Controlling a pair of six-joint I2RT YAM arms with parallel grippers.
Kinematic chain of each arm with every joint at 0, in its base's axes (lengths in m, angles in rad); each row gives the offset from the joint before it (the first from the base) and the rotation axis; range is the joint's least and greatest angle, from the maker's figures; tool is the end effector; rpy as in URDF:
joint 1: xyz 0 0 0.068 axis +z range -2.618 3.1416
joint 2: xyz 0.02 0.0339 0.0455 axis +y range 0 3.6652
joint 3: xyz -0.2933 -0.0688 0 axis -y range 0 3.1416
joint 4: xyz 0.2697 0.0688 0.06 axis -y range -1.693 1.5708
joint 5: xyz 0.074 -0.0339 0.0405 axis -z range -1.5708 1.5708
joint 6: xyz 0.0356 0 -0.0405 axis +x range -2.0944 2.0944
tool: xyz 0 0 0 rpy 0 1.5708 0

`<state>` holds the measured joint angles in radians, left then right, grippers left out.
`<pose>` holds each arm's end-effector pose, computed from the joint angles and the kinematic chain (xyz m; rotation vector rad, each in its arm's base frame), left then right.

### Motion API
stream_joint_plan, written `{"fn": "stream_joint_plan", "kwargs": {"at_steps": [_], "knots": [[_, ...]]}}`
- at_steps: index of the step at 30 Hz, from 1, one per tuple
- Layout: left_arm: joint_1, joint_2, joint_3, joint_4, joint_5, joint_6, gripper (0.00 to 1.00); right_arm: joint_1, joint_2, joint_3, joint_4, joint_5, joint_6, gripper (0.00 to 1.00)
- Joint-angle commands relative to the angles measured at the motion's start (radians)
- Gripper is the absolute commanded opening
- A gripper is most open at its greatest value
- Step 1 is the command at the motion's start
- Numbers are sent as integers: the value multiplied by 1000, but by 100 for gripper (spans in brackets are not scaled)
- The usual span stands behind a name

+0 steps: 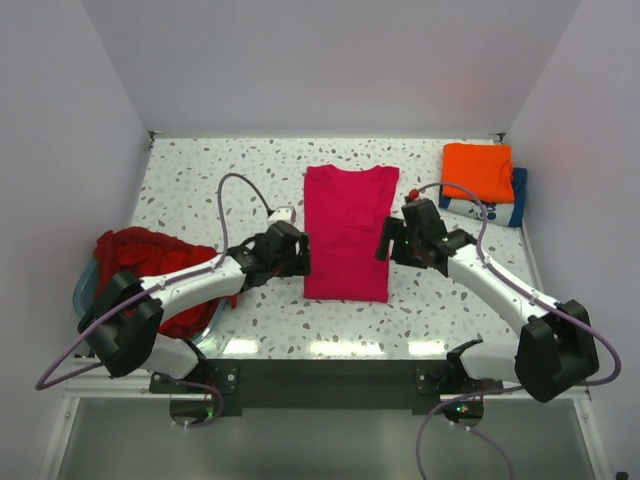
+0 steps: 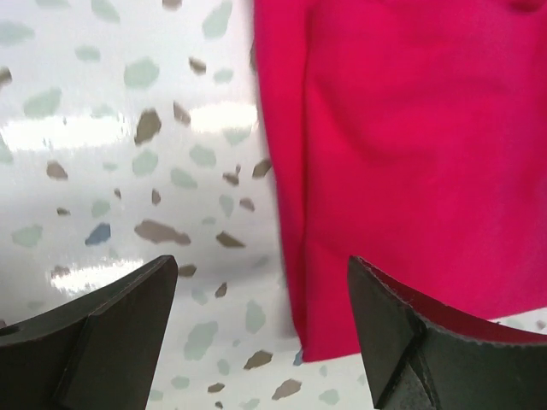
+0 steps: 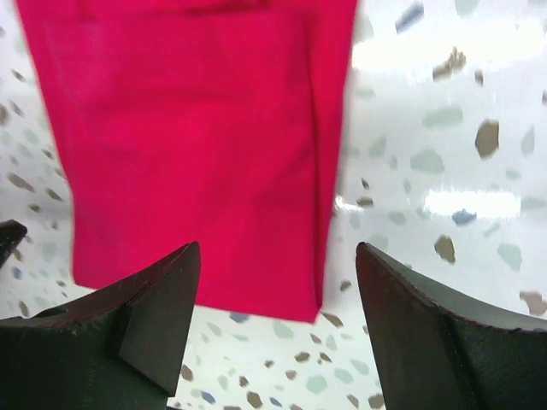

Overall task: Fold and stack the t-shirts
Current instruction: Fold the tshirt

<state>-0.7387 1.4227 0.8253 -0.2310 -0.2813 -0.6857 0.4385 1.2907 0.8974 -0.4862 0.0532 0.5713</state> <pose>0.2333 -0.1991 0.2218 -0.0681 2.3844 -0.3506 0.2551 0.1175 0.2630 0.1887 2.4790 0.3752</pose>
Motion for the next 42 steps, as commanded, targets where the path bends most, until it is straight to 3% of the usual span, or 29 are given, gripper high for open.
{"fn": "stream_joint_plan", "kwargs": {"at_steps": [1, 15, 34, 42], "knots": [[-17, -68, -77, 80, 27, -35, 85, 3, -103, -77, 12, -42, 24, 77], [-122, -80, -198, 176, 73, -126, 85, 5, -254, -345, 66, -99, 102, 75], [-166, 4, -227, 150, 25, -206, 81, 74, -173, -407, 170, -82, 163, 71], [-174, 28, -230, 153, 16, -213, 72, 112, -122, -416, 199, -56, 179, 70]]}}
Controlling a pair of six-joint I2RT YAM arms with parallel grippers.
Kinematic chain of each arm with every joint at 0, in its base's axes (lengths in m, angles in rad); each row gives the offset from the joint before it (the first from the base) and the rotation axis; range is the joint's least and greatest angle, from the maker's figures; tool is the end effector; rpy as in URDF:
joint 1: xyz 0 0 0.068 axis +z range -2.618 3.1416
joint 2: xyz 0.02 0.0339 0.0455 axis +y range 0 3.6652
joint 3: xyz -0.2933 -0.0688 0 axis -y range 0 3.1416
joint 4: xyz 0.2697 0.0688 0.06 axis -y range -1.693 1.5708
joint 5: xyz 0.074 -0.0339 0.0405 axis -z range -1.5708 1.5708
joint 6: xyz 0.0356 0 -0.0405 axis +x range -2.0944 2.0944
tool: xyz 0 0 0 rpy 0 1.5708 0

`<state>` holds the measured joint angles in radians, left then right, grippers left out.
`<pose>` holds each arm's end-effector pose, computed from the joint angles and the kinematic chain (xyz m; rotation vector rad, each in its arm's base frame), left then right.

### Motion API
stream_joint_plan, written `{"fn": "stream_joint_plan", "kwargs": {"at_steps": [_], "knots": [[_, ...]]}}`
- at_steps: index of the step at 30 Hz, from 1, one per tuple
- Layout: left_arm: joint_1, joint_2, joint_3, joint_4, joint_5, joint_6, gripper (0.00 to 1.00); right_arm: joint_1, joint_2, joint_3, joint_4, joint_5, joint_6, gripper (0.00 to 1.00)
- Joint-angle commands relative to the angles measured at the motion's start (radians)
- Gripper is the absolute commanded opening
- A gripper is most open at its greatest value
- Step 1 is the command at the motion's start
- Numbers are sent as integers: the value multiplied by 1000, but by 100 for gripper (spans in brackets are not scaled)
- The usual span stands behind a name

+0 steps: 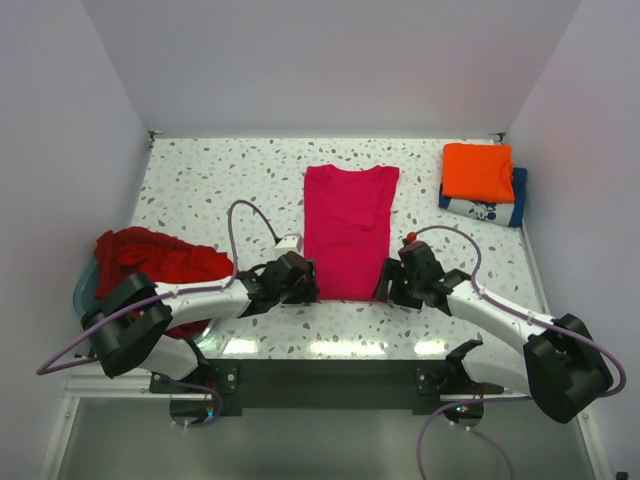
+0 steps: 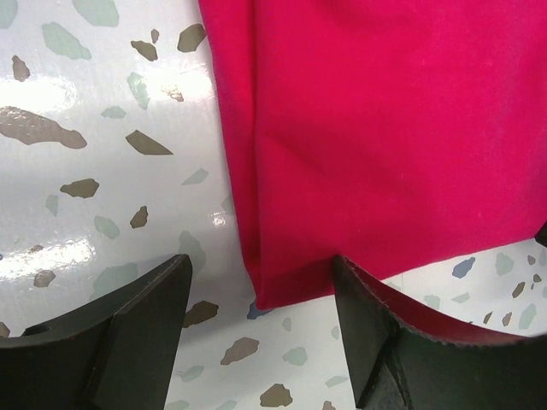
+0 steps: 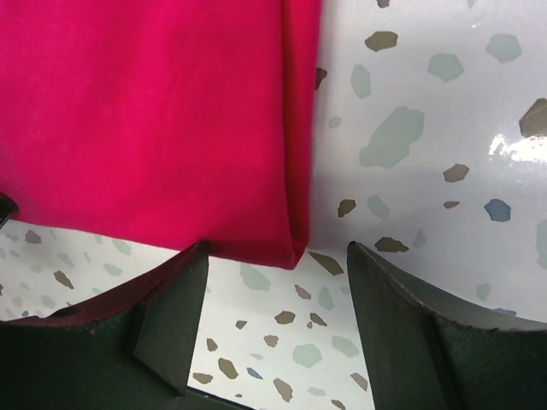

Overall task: Fold and stack the t-shirts
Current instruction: Fold the tshirt

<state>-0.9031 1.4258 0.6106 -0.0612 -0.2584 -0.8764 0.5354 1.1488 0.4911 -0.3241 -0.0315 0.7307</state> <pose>0.1778 -0.2108 0.1652 -0.0830 2.4685 -0.4918 0.1808 0.1085 0.1726 0.2448 2.6279 0.5071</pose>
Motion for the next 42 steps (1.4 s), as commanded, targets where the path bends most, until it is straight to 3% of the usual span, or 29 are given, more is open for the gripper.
{"fn": "stream_joint_plan", "kwargs": {"at_steps": [1, 21, 29, 34, 38, 42], "knots": [[-8, 22, -17, -19, -10, -27, 71, 17, 26, -9, 39, 28, 21, 69], [-10, -4, -54, -32, -47, -55, 61, 51, 123, -10, 34, 117, 36, 48], [-11, 30, -55, 4, -13, -41, 45, 51, 127, -11, 34, 120, 33, 45], [-20, 32, -58, 21, 8, -41, 41, 52, 131, -14, 31, 122, 32, 40], [-31, 24, -71, 23, 19, -47, 34, 63, 123, -14, 25, 120, 32, 31], [-34, 21, -95, 40, 45, -59, 17, 80, 114, -13, 7, 127, 35, 12]]}}
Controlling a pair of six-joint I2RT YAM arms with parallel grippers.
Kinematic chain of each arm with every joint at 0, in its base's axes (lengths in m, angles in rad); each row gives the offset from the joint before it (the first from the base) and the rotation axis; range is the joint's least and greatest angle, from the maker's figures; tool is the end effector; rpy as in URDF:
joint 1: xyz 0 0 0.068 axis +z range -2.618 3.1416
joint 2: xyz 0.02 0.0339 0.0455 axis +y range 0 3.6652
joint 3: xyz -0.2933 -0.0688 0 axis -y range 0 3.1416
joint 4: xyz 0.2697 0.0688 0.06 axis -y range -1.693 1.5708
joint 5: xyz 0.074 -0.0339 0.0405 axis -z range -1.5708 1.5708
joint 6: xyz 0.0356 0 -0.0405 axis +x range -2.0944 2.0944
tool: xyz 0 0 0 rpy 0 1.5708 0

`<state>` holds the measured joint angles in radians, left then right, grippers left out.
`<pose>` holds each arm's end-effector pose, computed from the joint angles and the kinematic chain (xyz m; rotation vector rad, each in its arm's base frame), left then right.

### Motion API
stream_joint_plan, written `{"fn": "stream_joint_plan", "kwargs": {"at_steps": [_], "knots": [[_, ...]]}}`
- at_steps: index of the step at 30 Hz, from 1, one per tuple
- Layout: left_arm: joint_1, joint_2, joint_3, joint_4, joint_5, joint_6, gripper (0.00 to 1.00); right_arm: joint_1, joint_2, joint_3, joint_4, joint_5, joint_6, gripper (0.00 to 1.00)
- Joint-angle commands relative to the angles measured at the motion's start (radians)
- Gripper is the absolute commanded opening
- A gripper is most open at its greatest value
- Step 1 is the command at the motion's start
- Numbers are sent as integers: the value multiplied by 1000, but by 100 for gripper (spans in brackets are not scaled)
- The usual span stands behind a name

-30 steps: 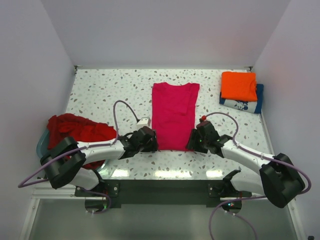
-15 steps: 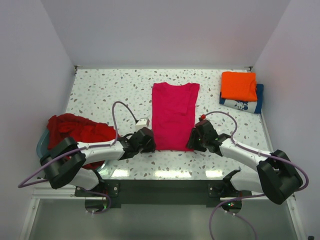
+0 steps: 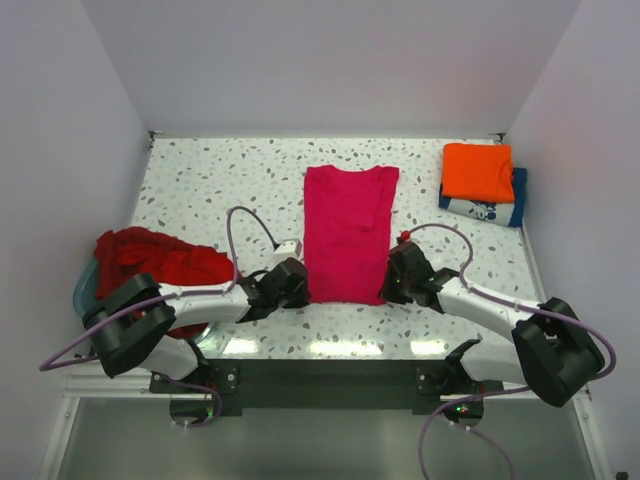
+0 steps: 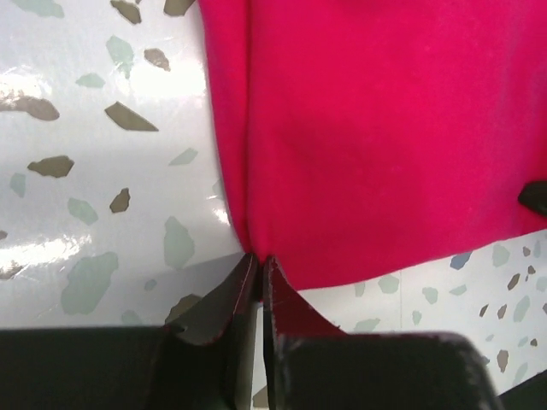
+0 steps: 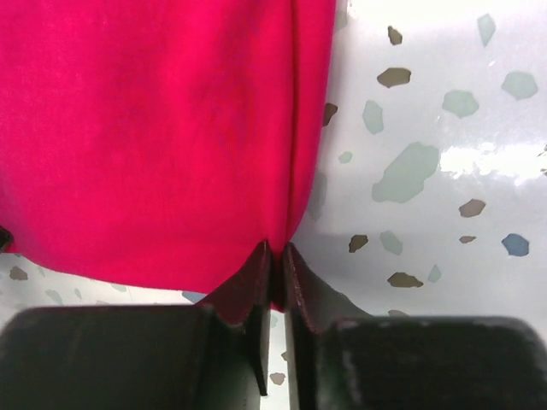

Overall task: Fold and stack the t-shirts
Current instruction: Fold the tshirt

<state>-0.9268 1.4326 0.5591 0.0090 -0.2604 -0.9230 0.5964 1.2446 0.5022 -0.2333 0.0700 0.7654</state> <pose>0.1689 -0.2097 0.1533 -0.1143 2.4653 -0.5313 0.1890 0.1253 0.1625 0.2476 2.5915 0.4317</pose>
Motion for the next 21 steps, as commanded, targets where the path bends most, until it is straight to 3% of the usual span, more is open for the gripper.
{"fn": "stream_joint_plan", "kwargs": {"at_steps": [1, 2, 3, 8, 21], "knots": [[-12, 12, -51, -26, 53, -13, 8, 23, 18, -24, -89, 27, 0, 8], [-15, 8, -54, -23, 65, -11, 3, 34, 18, -22, -95, 28, 0, 1], [-18, 2, -59, -24, 70, -10, 0, 45, 13, -21, -113, 34, 2, 0], [-76, -96, -91, -7, 37, 1, 0, 153, -45, -11, -195, 83, 47, 0], [-268, -417, -127, -282, -94, -134, 0, 336, -344, 16, -477, 108, 167, 0]]}}
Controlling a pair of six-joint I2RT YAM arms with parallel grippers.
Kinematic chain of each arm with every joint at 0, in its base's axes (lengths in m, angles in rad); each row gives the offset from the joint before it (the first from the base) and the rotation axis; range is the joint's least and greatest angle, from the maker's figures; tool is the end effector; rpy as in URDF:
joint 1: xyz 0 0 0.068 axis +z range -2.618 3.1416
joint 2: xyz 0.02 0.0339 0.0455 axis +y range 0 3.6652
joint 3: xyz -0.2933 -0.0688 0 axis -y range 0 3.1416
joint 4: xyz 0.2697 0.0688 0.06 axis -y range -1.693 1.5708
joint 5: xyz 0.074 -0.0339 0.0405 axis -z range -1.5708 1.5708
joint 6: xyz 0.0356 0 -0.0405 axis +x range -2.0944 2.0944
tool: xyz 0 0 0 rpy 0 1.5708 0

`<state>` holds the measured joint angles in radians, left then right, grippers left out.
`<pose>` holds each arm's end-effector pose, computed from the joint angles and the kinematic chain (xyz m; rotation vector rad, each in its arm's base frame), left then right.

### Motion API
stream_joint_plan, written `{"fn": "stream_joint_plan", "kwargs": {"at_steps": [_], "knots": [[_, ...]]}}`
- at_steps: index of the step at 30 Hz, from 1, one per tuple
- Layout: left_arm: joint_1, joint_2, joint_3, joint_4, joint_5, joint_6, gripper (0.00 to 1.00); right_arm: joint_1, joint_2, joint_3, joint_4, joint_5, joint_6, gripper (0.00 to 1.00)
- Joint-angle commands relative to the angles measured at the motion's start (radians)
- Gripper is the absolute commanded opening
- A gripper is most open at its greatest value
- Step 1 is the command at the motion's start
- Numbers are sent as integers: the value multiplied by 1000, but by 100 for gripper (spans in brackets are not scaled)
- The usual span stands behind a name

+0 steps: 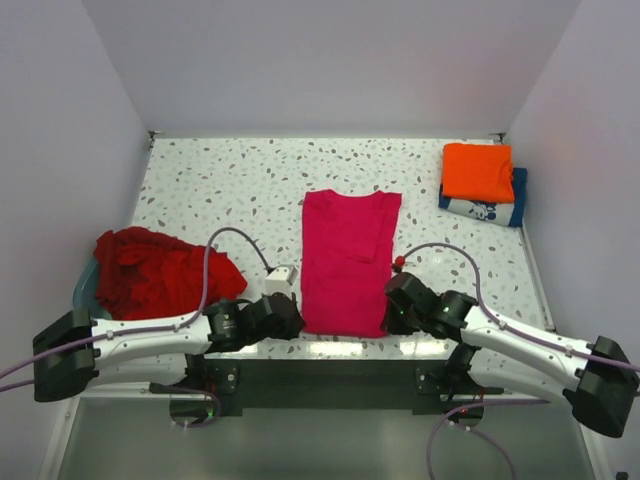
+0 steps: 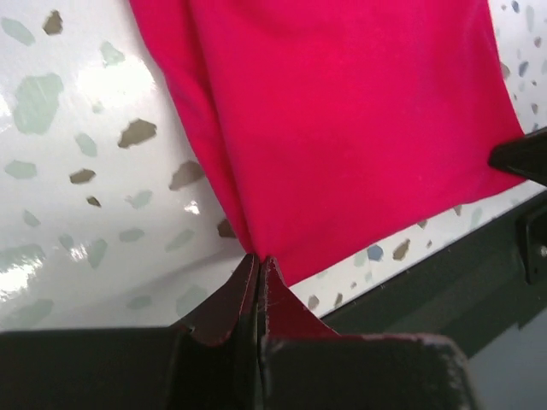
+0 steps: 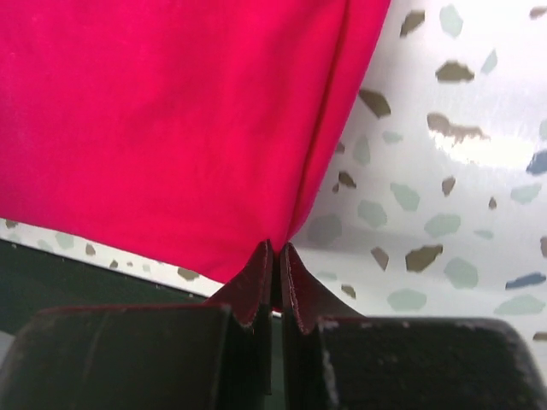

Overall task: Fold and stack the t-shirts
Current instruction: Fold the tshirt

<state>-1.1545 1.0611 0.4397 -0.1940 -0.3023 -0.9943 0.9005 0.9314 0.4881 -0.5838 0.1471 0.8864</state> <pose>0.0926 -0.1833 0.1827 0.0483 2.4472 -0.6751 0.1102 0.1306 0.1939 0.0358 2.6531 0.4537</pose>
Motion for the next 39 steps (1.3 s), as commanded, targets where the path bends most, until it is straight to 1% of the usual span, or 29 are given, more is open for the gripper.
{"fn": "stream_joint_plan", "kwargs": {"at_steps": [1, 3, 4, 6, 7, 10, 13, 18, 19, 21, 23, 24, 25, 26, 27, 28, 31, 33, 39], "knots": [[-84, -50, -1, -88, -63, -76, 0, 46, -39, 39, -135, 29, 65, 0], [-132, -50, 30, -137, -86, -122, 0, 95, -57, 55, -168, 32, 85, 0], [-177, -47, 45, -187, -122, -139, 0, 138, -62, 76, -178, 38, 109, 0], [-212, -52, 97, -247, -161, -190, 0, 185, -68, 104, -221, 74, 152, 0], [-238, -56, 112, -299, -194, -204, 0, 234, -68, 137, -237, 92, 167, 0], [-263, -82, 174, -375, -241, -240, 0, 313, -63, 213, -286, 138, 212, 0], [-266, -125, 241, -424, -277, -233, 0, 374, -51, 285, -306, 181, 235, 0], [-264, -125, 355, -461, -357, -181, 0, 387, -5, 365, -326, 255, 212, 0], [-257, -118, 367, -467, -385, -172, 0, 387, 4, 383, -330, 296, 206, 0], [-226, -95, 398, -466, -383, -127, 0, 385, 9, 409, -347, 360, 197, 0], [-154, -75, 403, -411, -341, -75, 0, 361, 10, 446, -344, 416, 168, 0], [-128, -70, 404, -388, -321, -23, 0, 341, 14, 454, -331, 416, 120, 0], [-90, -63, 403, -346, -296, -1, 0, 277, 23, 463, -311, 405, 88, 0], [-77, -59, 407, -331, -293, 17, 0, 234, 30, 464, -268, 346, 54, 0], [-51, -52, 412, -315, -290, 54, 0, 195, 40, 465, -248, 326, -2, 0], [-34, -37, 416, -294, -279, 69, 0, 136, 47, 474, -237, 315, -21, 0], [18, 2, 441, -254, -247, 131, 0, 56, 87, 513, -223, 301, -84, 0], [44, 17, 464, -228, -233, 173, 0, 9, 104, 536, -212, 286, -119, 0], [125, 66, 525, -196, -190, 252, 0, -55, 135, 587, -205, 276, -178, 0]]}}
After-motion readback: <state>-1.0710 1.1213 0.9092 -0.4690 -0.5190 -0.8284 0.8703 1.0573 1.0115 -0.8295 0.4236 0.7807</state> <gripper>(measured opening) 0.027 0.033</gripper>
